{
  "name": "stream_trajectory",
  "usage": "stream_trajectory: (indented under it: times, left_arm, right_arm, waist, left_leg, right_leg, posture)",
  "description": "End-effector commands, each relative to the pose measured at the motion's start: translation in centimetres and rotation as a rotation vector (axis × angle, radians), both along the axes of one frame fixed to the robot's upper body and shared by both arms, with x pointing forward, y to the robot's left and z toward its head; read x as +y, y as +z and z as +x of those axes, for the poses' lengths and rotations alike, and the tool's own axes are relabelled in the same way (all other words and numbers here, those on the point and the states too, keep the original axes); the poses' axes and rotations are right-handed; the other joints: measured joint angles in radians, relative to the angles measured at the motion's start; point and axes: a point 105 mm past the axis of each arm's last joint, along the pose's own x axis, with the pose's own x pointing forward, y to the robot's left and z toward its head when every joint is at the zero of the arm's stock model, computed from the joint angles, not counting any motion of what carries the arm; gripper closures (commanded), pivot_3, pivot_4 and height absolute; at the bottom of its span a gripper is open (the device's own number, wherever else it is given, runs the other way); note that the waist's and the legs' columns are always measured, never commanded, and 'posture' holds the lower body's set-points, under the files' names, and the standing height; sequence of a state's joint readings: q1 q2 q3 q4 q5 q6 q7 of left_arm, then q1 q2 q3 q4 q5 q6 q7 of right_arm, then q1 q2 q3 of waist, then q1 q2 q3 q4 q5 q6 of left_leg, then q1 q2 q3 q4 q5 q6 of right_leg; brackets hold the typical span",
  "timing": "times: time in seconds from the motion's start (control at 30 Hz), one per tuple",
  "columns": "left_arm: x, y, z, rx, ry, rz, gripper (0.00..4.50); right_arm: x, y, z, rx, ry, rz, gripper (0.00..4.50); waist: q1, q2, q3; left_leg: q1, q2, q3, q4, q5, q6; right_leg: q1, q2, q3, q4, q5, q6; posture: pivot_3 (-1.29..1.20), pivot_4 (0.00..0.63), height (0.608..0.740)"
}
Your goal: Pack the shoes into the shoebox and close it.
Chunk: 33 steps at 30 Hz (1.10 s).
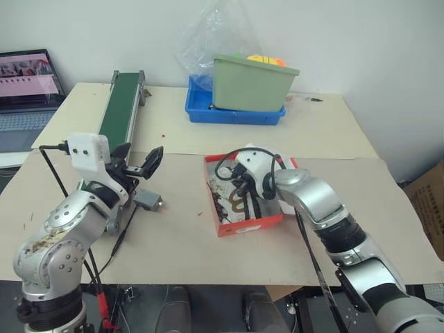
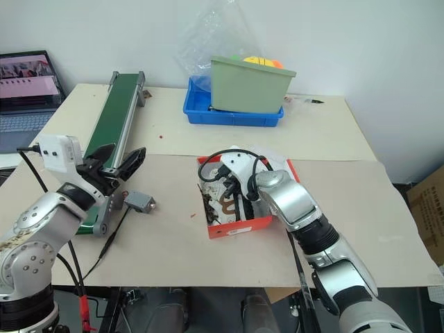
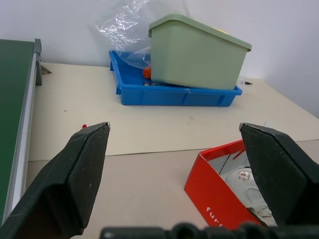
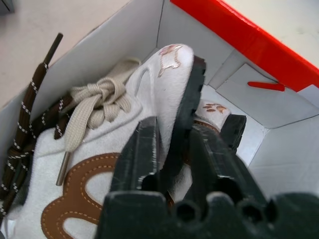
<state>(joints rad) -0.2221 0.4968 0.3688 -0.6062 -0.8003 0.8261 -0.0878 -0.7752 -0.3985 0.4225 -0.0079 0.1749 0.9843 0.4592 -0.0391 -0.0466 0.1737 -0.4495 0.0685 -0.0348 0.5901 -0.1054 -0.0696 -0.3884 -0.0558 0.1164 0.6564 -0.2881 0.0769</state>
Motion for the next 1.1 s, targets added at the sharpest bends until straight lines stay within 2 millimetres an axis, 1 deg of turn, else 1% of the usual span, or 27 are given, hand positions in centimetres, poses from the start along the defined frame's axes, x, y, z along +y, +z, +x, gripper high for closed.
stream_trajectory:
  times: [0.03,0.07,0.17,0.27,0.4,0.5,0.53,0.67,0.73,0.8,0.87,0.9,0.93,0.97,1.03,1.07,1.1]
  left_arm:
    - [-0.7,1.0,-0.2,-0.057,-0.017,0.014,0.0]
    - [-0.8,1.0,-0.2,-0.057,-0.022,0.018,0.0]
    - [-1.7,1.0,0.2,-0.06,-0.055,0.035,0.0]
    - [-2.8,1.0,0.5,-0.06,-0.11,0.058,0.0]
    - [-4.2,0.9,0.4,-0.049,-0.215,0.084,0.0]
    - [-4.6,0.8,0.4,-0.039,-0.259,0.096,0.0]
    - [-4.6,0.7,0.5,-0.037,-0.271,0.102,0.0]
    - [-4.9,0.6,1.0,-0.031,-0.31,0.124,0.0]
    - [-4.9,0.7,1.3,-0.033,-0.319,0.129,0.0]
    - [-5.1,0.9,1.6,-0.034,-0.338,0.13,0.0]
    - [-5.7,0.8,1.6,-0.028,-0.379,0.134,0.0]
    - [-6.0,0.8,1.4,-0.023,-0.405,0.139,0.0]
    - [-6.3,0.7,1.3,-0.016,-0.437,0.145,0.0]
    - [-6.6,0.7,1.0,-0.01,-0.47,0.149,0.0]
    - [-7.3,0.4,0.4,0.01,-0.551,0.171,0.0]
    - [-7.6,0.3,0.1,0.02,-0.584,0.183,0.0]
    - [-7.9,0.0,-0.3,0.04,-0.635,0.218,0.0]
  right_arm:
    - [-0.5,-0.4,0.7,0.01,-0.016,-0.023,1.79]
    - [-0.1,0.4,0.8,-0.01,0.004,-0.012,1.3]
    - [1.1,3.1,1.3,-0.059,0.022,0.04,0.4]
    - [1.7,5.5,1.0,-0.079,0.05,0.099,0.4]
    - [0.8,7.9,0.5,-0.064,0.062,0.207,0.4]
    - [-0.3,9.0,0.2,-0.065,0.066,0.242,0.4]
    - [-1.0,9.2,0.0,-0.062,0.069,0.246,0.4]
    - [-3.3,9.4,-0.5,-0.054,0.084,0.235,0.4]
    - [-4.3,9.8,-0.9,-0.051,0.093,0.248,0.93]
    - [-5.5,9.6,-2.2,-0.027,0.134,0.227,1.54]
    - [-7.1,8.8,-3.7,0.027,0.16,0.188,2.2]
    - [-7.8,8.4,-4.4,0.051,0.166,0.17,2.57]
    - [-8.4,8.1,-5.1,0.069,0.164,0.159,2.84]
    - [-9.0,8.0,-5.6,0.082,0.158,0.152,3.28]
    - [-10.0,7.6,-6.8,0.125,0.143,0.151,3.96]
    - [-10.4,7.3,-7.4,0.144,0.138,0.149,4.39]
    - [-11.1,6.4,-8.3,0.189,0.115,0.15,4.46]
  waist:
    - [-0.001,0.0,0.0]
    - [-0.002,0.0,0.0]
    - [-0.004,0.0,0.0]
    - [-0.005,0.001,0.001]
    - [-0.003,0.001,0.001]
    - [0.0,0.001,0.001]
    - [0.0,0.002,0.001]
    - [0.0,0.002,0.002]
    - [-0.001,0.002,0.002]
    - [0.001,0.002,0.002]
    - [0.003,0.002,0.002]
    - [0.004,0.002,0.002]
    - [0.004,0.002,0.002]
    - [0.005,0.002,0.002]
    - [0.002,0.002,0.002]
    - [-0.001,0.002,0.002]
    - [0.0,0.002,0.002]
  left_leg:
    - [0.0,0.0,0.0,0.0,0.0,0.0]
    - [0.0,0.0,0.0,0.0,0.0,0.0]
    - [0.0,0.0,0.0,-0.001,0.0,0.0]
    - [-0.004,0.0,0.0,-0.001,0.001,0.002]
    - [-0.012,0.0,0.0,-0.001,0.001,0.002]
    - [-0.014,0.0,0.0,-0.001,0.001,0.002]
    - [-0.014,0.0,0.0,-0.001,0.001,0.002]
    - [-0.014,0.0,0.0,-0.001,0.001,0.002]
    - [-0.014,0.0,0.0,-0.001,0.001,0.002]
    - [-0.014,0.0,0.0,-0.001,0.001,0.002]
    - [-0.014,0.0,0.0,-0.001,0.001,0.002]
    - [-0.014,0.0,0.0,-0.001,0.001,0.002]
    - [-0.015,-0.001,0.0,-0.001,0.001,0.003]
    - [-0.015,-0.001,0.0,-0.001,0.001,0.003]
    - [-0.015,-0.001,0.0,0.0,0.001,0.003]
    - [-0.014,0.0,0.0,0.0,0.001,0.003]
    - [-0.014,0.0,0.0,0.0,0.001,0.003]
  right_leg:
    - [0.0,0.0,0.0,0.0,0.0,0.0]
    - [0.0,0.0,0.0,0.0,0.0,0.0]
    - [0.0,0.0,0.0,0.0,0.0,0.0]
    - [-0.004,0.0,0.0,0.001,0.0,0.0]
    - [-0.012,0.0,0.0,0.002,0.0,0.0]
    - [-0.014,0.0,0.0,0.003,0.0,0.0]
    - [-0.014,0.0,0.0,0.003,0.0,0.0]
    - [-0.014,0.0,0.0,0.003,0.0,0.0]
    - [-0.014,0.0,0.0,0.003,0.0,0.0]
    - [-0.015,0.0,0.001,0.003,0.0,0.0]
    - [-0.014,0.0,0.001,0.002,0.0,0.001]
    - [-0.014,0.0,0.001,0.001,0.0,0.001]
    - [-0.014,0.0,0.001,0.001,0.0,0.001]
    - [-0.014,0.0,0.001,0.001,0.0,0.001]
    - [-0.014,0.0,0.001,0.001,0.0,0.001]
    - [-0.014,0.0,0.001,0.001,0.0,0.001]
    - [-0.014,0.0,0.001,0.002,0.0,0.001]
  posture:
    - [0.0,0.15,0.74]
    - [0.0,0.15,0.74]
    - [0.0,0.15,0.74]
    - [0.0,0.15,0.74]
    - [0.0,0.15,0.74]
    - [0.0,0.15,0.74]
    - [0.0,0.15,0.74]
    - [0.0,0.15,0.74]
    - [0.0,0.15,0.74]
    - [0.0,0.15,0.74]
    - [0.0,0.15,0.74]
    - [0.0,0.15,0.74]
    - [0.0,0.15,0.74]
    - [0.0,0.15,0.74]
    - [0.0,0.15,0.74]
    - [0.0,0.15,0.74]
    - [0.0,0.15,0.74]
